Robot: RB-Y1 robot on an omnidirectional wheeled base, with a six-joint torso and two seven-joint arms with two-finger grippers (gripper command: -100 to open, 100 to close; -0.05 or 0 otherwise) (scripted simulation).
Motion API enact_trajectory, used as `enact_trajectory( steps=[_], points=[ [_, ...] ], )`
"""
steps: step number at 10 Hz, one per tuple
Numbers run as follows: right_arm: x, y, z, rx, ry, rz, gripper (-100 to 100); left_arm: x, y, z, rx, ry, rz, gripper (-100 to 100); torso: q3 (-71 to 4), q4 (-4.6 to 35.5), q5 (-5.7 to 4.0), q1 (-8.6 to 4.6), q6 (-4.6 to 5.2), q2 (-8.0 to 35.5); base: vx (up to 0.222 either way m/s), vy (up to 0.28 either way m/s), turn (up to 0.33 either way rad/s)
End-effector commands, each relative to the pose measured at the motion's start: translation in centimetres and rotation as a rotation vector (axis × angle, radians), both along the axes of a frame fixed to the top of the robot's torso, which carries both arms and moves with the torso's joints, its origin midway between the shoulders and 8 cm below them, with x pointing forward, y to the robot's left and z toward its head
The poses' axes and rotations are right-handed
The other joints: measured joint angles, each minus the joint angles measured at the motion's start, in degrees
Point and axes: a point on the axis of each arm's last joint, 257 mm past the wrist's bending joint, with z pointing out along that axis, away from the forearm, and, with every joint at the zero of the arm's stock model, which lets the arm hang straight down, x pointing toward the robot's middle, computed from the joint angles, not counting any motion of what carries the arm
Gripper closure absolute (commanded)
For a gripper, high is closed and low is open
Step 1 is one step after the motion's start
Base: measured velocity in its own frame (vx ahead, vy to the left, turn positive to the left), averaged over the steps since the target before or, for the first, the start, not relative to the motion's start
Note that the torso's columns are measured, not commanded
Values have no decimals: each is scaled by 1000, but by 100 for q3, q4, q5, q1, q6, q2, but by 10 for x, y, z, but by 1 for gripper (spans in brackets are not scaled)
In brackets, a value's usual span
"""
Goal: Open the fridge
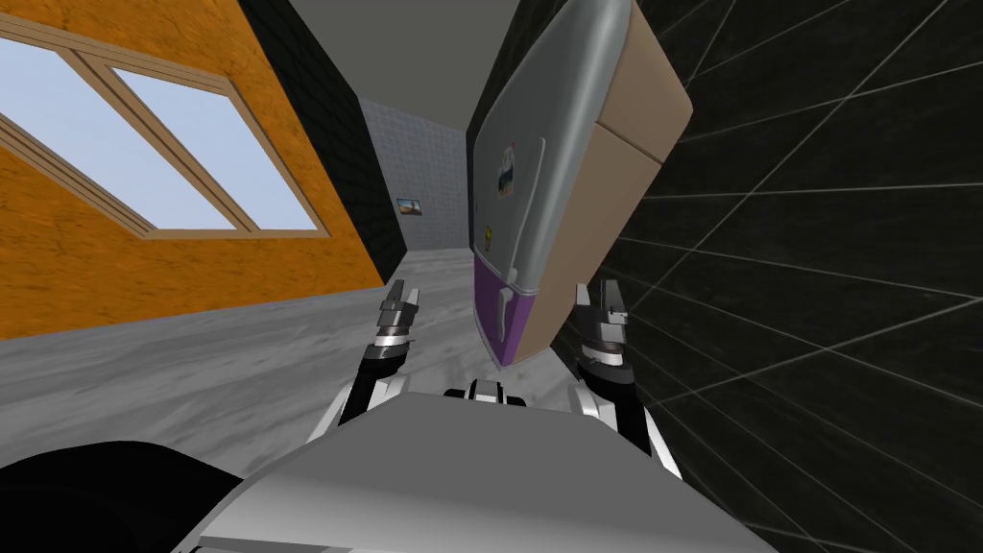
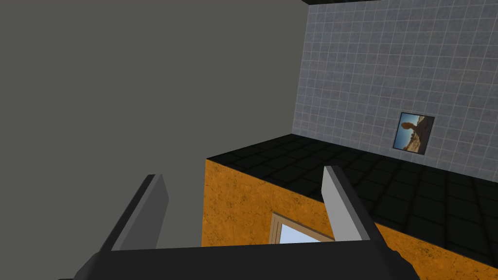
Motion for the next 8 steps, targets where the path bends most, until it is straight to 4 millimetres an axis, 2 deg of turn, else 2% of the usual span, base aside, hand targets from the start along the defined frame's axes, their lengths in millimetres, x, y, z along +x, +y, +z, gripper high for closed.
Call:
enact_trajectory(
  steps=[1,7,8],
  points=[
    [6,9,-7,-129,3,-55,-100,0,0,0,0,0,0,0,0,2,-1,-3,0,3,21,37,9],
    [22,25,-23,-455,-24,-243,-100,0,0,0,0,0,0,0,-1,2,-2,-6,0,1,29,47,9],
    [22,25,-23,-460,-26,-249,-100,0,0,0,0,0,0,0,1,3,-1,-3,0,4,23,38,3]
  ],
)
